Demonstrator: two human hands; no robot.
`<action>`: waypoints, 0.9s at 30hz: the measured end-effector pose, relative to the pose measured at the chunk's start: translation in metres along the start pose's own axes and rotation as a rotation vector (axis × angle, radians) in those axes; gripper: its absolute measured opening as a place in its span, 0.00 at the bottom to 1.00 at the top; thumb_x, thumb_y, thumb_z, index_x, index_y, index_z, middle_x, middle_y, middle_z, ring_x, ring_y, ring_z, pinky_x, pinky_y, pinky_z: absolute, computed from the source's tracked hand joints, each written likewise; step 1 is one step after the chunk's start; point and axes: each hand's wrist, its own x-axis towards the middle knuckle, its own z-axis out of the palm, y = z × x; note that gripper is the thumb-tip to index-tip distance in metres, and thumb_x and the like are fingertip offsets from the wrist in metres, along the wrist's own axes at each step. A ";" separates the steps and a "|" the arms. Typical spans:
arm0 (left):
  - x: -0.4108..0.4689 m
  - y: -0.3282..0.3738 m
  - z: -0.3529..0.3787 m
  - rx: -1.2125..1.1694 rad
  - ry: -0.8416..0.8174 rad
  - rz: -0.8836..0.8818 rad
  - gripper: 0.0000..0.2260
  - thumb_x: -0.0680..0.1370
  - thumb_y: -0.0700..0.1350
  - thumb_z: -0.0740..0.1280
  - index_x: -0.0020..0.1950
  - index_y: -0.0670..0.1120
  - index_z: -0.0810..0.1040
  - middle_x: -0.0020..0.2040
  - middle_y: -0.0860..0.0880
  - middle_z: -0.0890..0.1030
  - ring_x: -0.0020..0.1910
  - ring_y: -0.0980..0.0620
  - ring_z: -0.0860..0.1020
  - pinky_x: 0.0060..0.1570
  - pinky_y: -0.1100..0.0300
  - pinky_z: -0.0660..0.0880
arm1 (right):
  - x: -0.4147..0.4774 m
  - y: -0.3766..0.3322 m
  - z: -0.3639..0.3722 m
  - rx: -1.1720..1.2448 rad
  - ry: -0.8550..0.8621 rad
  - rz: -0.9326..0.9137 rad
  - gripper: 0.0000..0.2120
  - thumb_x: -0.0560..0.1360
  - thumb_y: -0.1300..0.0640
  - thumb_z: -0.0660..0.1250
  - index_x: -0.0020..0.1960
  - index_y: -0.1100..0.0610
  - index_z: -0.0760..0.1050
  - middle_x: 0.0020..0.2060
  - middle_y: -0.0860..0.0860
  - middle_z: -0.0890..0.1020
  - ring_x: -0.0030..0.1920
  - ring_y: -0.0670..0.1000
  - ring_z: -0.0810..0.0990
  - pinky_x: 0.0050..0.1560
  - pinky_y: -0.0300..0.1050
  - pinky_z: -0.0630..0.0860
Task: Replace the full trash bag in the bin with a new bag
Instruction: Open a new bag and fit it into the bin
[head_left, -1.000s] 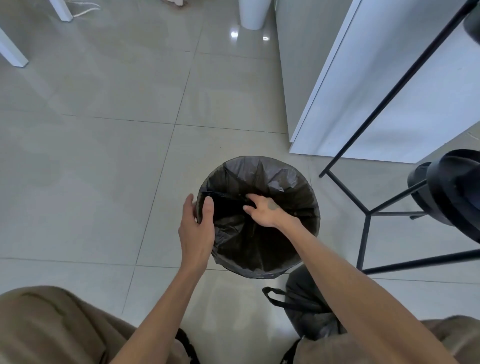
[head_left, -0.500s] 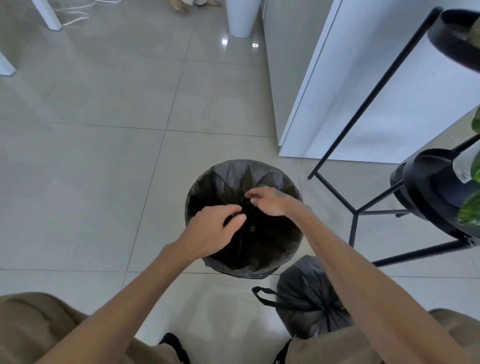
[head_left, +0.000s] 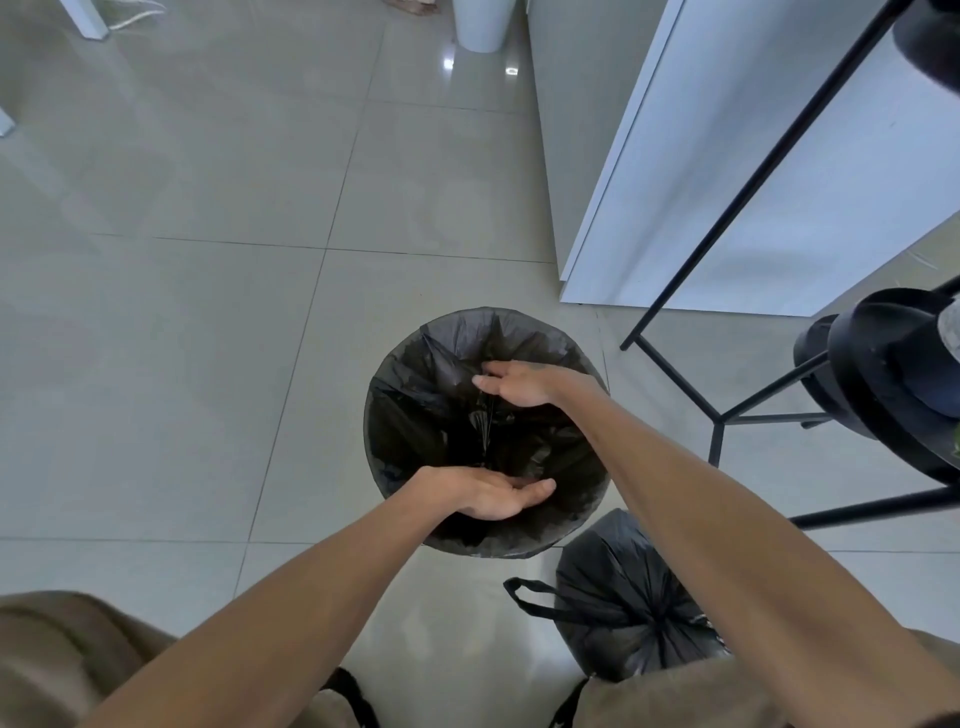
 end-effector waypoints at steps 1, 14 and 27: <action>-0.002 0.001 -0.001 -0.011 0.003 0.005 0.37 0.75 0.76 0.39 0.81 0.63 0.51 0.83 0.50 0.56 0.81 0.45 0.53 0.79 0.45 0.49 | 0.000 -0.001 0.002 0.017 0.003 -0.008 0.32 0.82 0.37 0.50 0.81 0.51 0.53 0.81 0.51 0.56 0.80 0.54 0.53 0.78 0.52 0.50; -0.048 -0.037 -0.057 0.787 0.519 0.135 0.32 0.72 0.66 0.69 0.70 0.50 0.74 0.67 0.45 0.78 0.71 0.41 0.70 0.71 0.46 0.64 | -0.060 0.009 0.051 -0.525 0.279 -0.159 0.23 0.80 0.42 0.59 0.68 0.56 0.72 0.67 0.55 0.76 0.68 0.59 0.73 0.67 0.56 0.71; -0.026 -0.048 -0.053 1.087 0.397 -0.238 0.55 0.64 0.78 0.64 0.82 0.51 0.53 0.82 0.37 0.49 0.80 0.33 0.42 0.74 0.31 0.35 | -0.044 0.006 0.077 -0.795 -0.038 0.142 0.56 0.65 0.19 0.56 0.82 0.49 0.44 0.81 0.55 0.45 0.80 0.60 0.40 0.75 0.67 0.34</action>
